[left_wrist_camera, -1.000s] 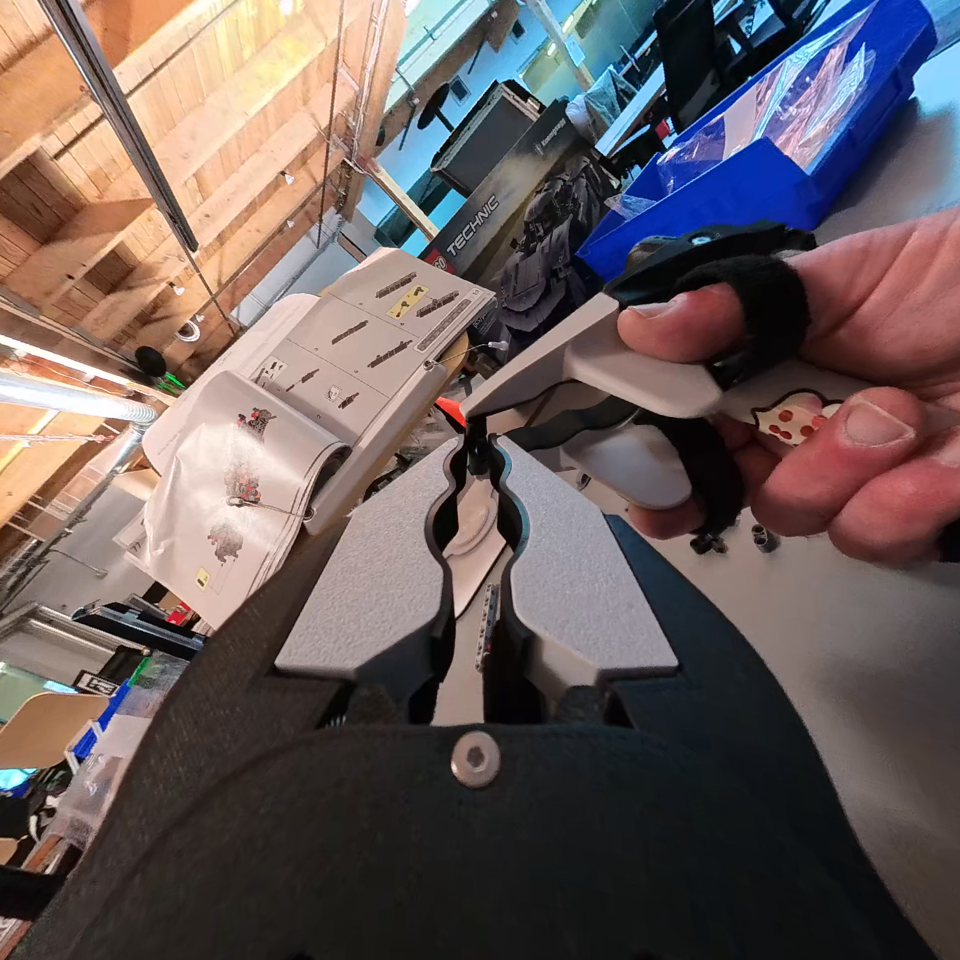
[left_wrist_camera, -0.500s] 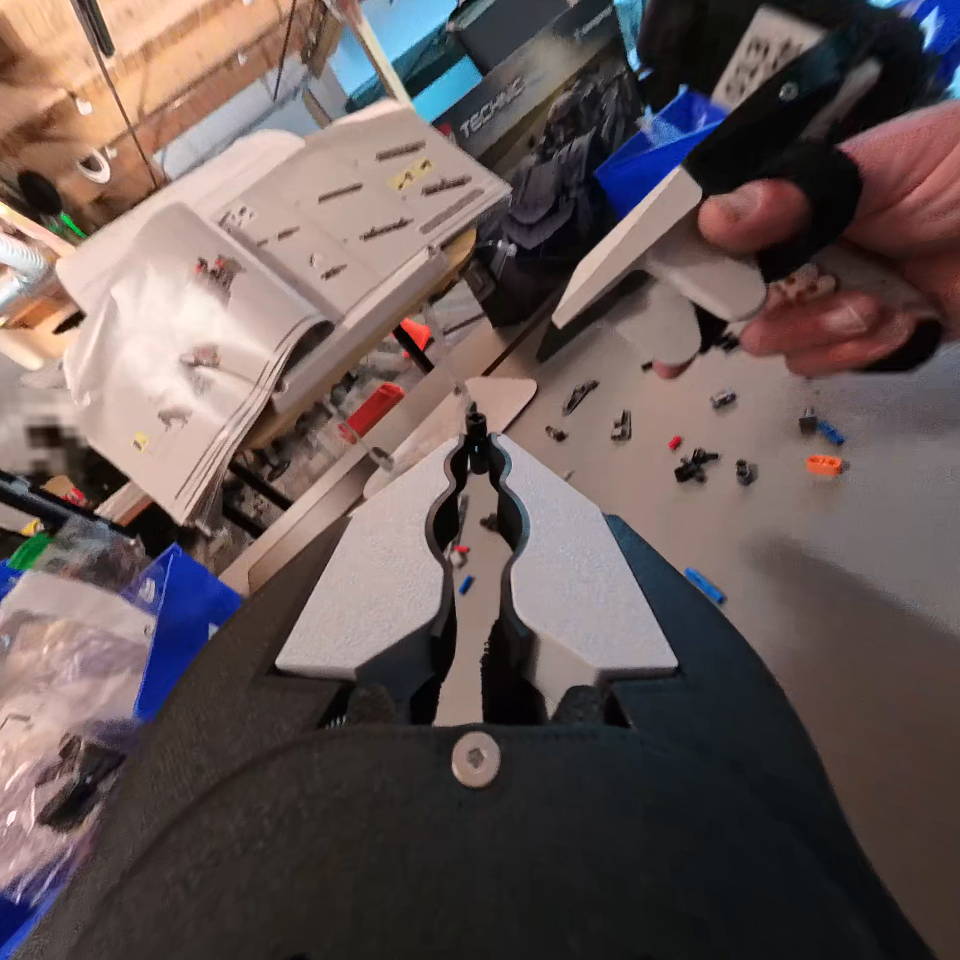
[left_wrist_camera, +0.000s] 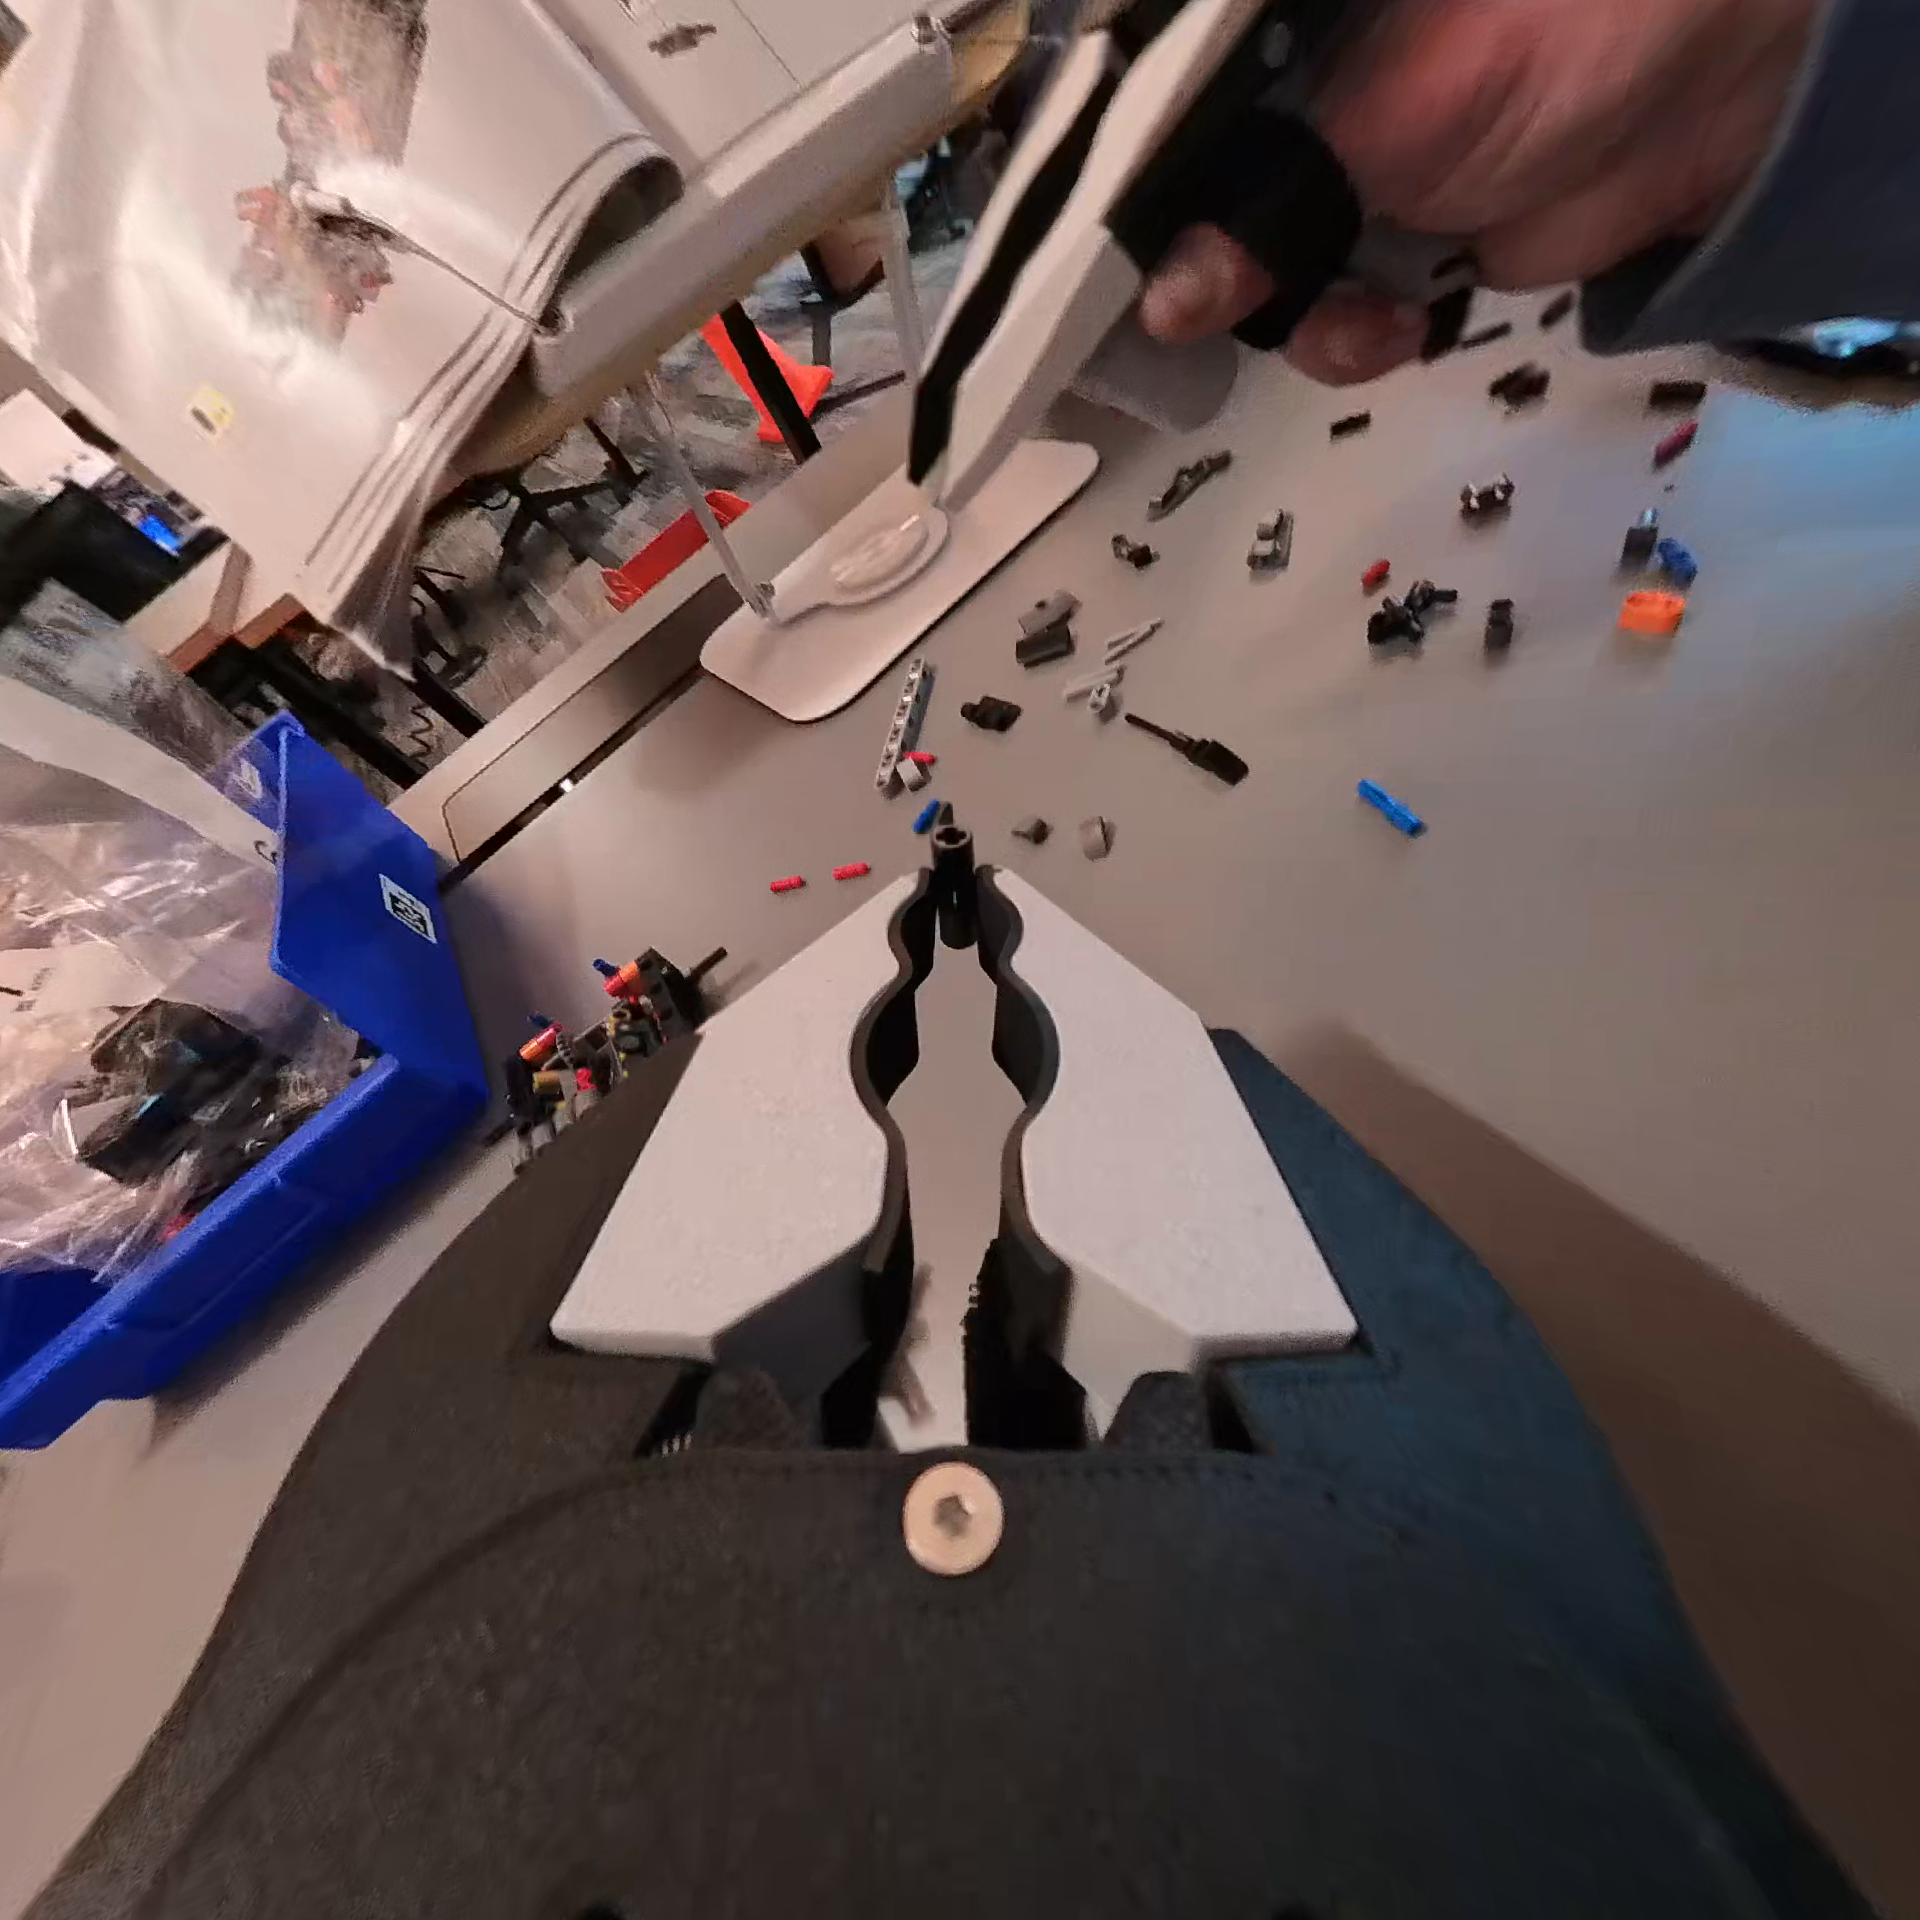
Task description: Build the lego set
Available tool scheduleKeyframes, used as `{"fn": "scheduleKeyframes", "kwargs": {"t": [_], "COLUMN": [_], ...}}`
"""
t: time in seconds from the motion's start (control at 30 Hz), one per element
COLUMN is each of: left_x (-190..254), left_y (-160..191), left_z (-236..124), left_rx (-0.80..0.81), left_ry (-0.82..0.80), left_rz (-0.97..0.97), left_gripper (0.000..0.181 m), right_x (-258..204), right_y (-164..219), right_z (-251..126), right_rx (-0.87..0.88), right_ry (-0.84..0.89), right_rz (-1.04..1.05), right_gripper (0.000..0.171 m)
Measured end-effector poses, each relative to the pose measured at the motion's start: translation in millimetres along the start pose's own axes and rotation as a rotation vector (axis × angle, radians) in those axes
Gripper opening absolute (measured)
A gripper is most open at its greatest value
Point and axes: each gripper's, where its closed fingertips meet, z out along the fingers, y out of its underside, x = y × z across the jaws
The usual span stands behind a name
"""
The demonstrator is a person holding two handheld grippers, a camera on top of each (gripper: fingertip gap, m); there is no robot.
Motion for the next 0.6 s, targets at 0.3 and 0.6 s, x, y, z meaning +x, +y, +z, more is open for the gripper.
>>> {"fn": "scheduleKeyframes", "kwargs": {"t": [0.3,0.6], "left_x": [-3.8,-4.2], "left_y": [15.0,20.9], "left_z": [3.3,7.2], "left_rx": [0.005,0.025], "left_ry": [0.01,0.022], "left_rz": [0.051,0.015], "left_gripper": [0.005,0.005], "right_x": [19.0,32.3], "right_y": [16.9,37.6], "right_z": [30.8,42.4], "right_rx": [-0.15,-0.251], "right_ry": [0.045,0.059], "right_rz": [-0.098,-0.139], "right_gripper": [0.026,0.028]}}
